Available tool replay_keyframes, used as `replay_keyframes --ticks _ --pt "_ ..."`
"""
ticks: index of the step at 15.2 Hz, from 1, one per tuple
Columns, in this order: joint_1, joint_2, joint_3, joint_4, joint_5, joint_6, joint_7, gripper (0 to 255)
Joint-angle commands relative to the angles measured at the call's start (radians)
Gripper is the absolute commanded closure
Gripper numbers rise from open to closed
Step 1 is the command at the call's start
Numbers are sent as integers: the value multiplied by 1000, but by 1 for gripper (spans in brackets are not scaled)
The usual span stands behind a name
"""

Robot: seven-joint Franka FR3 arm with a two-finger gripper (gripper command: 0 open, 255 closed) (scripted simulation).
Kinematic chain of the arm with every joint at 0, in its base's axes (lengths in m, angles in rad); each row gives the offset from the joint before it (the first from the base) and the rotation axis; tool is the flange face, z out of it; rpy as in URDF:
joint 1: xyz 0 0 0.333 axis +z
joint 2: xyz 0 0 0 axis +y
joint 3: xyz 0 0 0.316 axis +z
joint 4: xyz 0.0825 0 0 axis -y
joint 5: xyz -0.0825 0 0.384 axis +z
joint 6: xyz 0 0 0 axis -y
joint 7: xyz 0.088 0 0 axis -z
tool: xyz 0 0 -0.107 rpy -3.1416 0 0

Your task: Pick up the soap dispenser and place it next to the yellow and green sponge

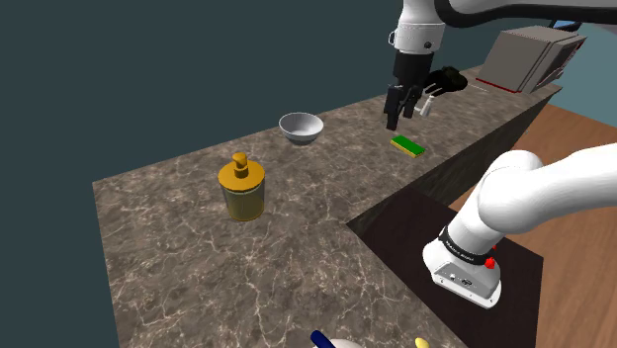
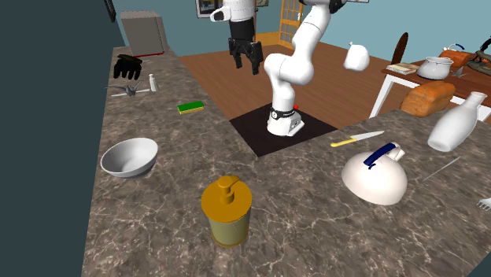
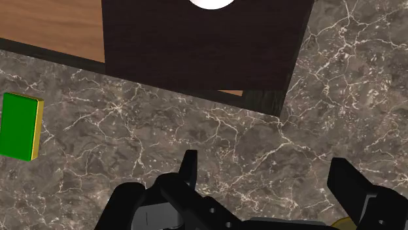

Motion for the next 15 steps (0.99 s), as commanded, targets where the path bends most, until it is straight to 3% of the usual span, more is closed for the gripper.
replay_keyframes --ticks 1,8,15 --pt "0 0 0 0 0 0 0 0" --pt "24 228 104 100 48 144 101 0" --pt "37 478 196 260 40 248 210 0"
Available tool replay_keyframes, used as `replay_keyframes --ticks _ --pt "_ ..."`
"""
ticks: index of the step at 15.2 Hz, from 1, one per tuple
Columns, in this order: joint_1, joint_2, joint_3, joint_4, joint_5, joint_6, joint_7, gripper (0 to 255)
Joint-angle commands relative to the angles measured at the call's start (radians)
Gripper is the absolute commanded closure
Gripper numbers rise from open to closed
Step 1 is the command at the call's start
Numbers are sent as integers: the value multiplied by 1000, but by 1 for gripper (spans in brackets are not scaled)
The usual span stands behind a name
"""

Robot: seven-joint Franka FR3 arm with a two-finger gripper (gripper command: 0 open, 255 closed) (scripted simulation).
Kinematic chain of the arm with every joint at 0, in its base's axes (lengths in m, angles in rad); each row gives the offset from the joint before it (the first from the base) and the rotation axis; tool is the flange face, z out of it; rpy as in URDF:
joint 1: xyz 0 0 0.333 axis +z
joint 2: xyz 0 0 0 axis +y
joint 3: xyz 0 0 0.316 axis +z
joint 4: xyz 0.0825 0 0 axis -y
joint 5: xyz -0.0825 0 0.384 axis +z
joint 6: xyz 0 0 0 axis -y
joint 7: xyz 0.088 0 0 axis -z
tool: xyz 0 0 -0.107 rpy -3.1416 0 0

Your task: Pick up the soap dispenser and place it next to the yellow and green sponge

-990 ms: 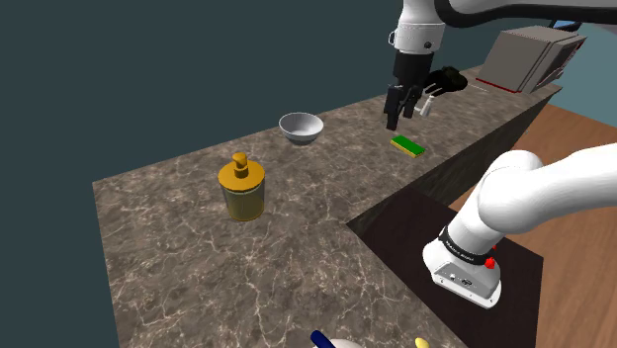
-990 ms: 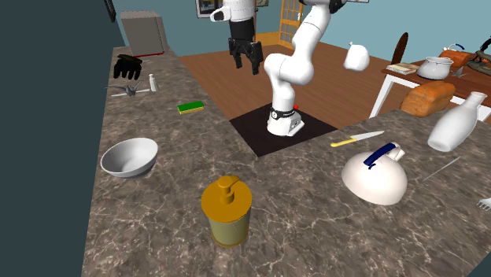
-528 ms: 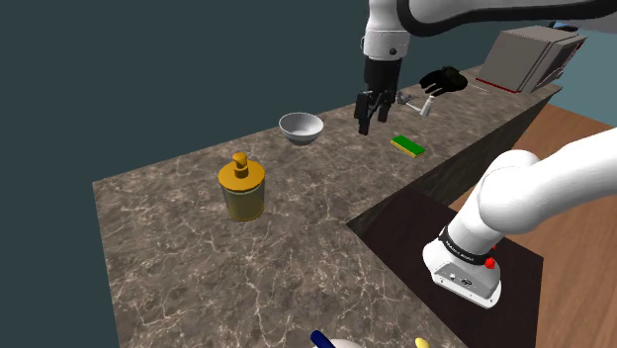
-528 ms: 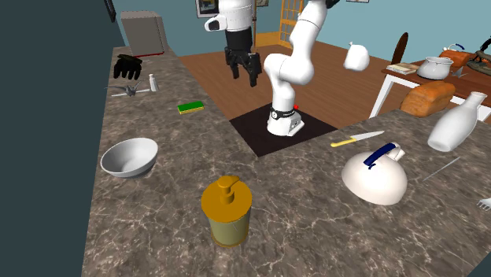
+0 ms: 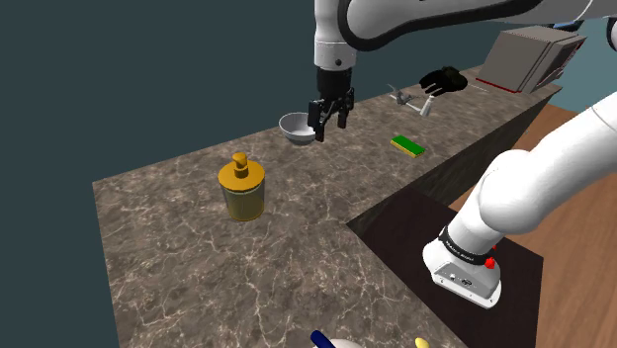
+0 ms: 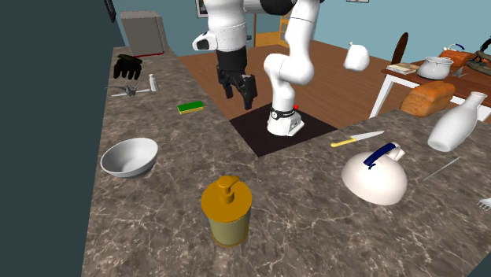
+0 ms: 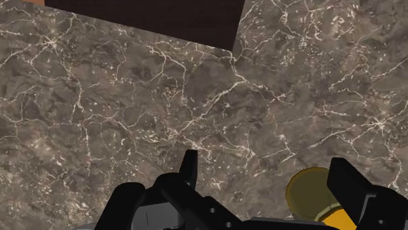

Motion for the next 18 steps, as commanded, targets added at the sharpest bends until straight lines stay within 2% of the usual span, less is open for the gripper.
replay_keyframes --ticks 1,10,18 --pt "6 69 26 46 -8 27 35 0" --pt "52 423 102 357 -112 69 192 0" --pt "158 776 109 766 -238 -1 305 0"
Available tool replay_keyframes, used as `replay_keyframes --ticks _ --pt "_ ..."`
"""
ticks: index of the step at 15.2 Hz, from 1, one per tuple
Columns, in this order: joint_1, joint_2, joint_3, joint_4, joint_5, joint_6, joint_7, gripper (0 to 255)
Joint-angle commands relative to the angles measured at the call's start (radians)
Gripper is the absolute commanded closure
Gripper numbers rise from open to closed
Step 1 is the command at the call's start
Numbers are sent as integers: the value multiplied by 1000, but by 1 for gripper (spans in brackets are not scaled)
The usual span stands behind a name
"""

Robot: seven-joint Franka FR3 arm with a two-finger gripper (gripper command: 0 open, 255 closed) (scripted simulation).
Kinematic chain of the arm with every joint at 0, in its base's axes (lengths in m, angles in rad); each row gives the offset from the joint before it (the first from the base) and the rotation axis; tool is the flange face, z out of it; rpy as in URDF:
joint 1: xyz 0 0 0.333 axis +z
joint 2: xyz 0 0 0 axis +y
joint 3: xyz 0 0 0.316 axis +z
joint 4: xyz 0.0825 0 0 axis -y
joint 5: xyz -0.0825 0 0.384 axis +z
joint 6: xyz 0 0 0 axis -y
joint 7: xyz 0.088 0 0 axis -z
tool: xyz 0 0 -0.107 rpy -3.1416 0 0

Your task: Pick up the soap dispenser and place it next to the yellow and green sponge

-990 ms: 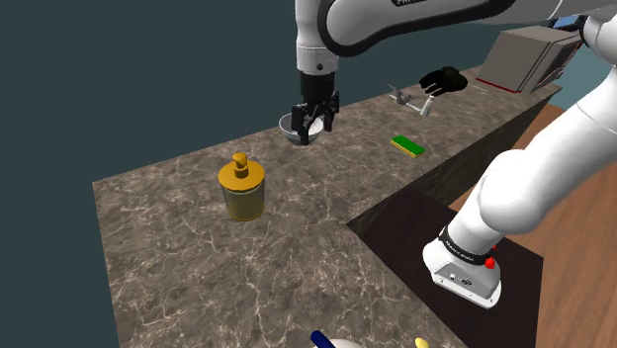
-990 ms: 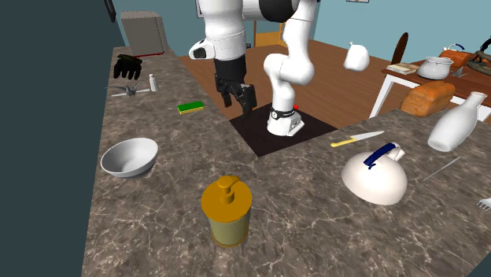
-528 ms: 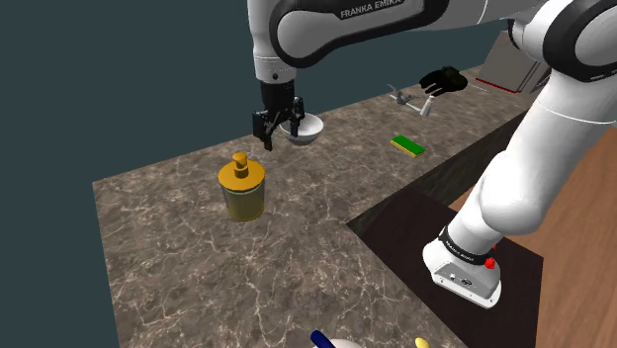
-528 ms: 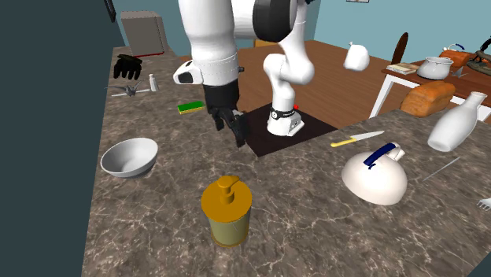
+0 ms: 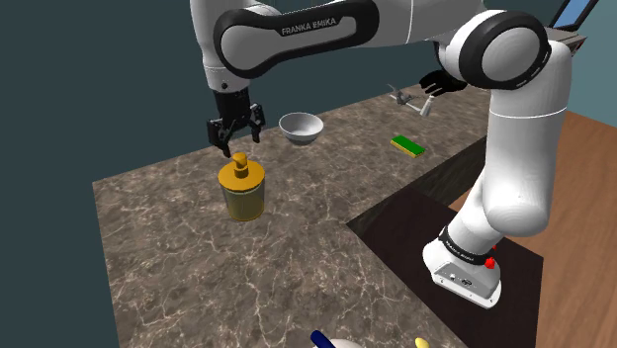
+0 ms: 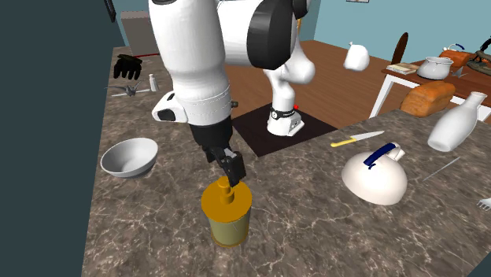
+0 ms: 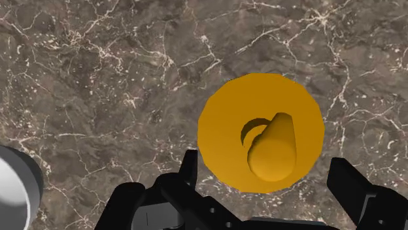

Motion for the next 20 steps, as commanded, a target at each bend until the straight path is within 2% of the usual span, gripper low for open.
replay_keyframes --ticks 1,8,16,17,20 --pt "22 56 -2 67 -18 -12 16 0" --pt "16 59 -5 -32 -21 89 20 0" --pt "16 59 -5 -32 -21 88 20 0" --pt "16 59 -5 -32 -21 88 20 255" --pt "16 59 -5 -32 -21 88 20 255"
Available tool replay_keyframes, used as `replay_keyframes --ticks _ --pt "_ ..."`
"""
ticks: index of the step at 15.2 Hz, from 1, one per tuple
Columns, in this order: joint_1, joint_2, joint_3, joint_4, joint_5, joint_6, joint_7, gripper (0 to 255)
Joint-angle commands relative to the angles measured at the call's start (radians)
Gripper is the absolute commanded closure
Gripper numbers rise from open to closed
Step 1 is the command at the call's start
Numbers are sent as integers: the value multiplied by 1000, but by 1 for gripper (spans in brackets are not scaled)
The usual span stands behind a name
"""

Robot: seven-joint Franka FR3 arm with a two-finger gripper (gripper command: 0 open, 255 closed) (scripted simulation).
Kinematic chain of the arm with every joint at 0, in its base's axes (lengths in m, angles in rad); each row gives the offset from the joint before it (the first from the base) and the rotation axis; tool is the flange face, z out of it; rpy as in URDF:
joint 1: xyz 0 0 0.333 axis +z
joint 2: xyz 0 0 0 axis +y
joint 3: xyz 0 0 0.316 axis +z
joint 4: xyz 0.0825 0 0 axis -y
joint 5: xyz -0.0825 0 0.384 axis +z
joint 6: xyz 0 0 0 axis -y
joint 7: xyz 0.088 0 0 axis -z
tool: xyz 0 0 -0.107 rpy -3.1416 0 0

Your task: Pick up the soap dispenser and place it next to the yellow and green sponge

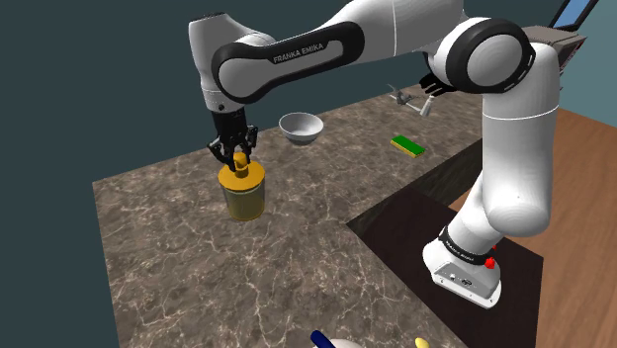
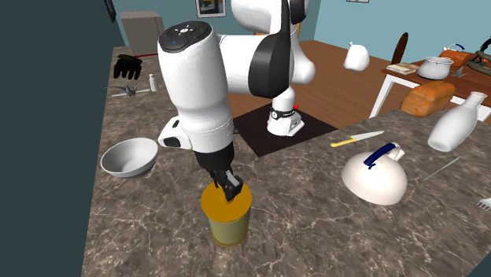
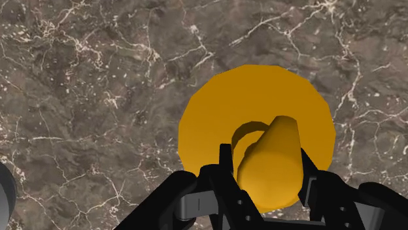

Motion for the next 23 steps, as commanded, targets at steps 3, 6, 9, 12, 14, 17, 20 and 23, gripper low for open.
replay_keyframes --ticks 3,6,9,12,14,17,20,23 --pt "0 0 0 0 0 0 0 255" --pt "0 0 0 0 0 0 0 255" --pt "1 -8 2 28 3 -36 -1 255" --pt "2 -14 4 60 6 -73 -2 255" --pt "4 -17 5 83 7 -99 -3 255" --pt "6 -19 6 120 9 -138 -3 255" --pt "10 -19 7 161 9 -178 -3 255" --pt "14 -16 8 206 8 -220 -3 255"
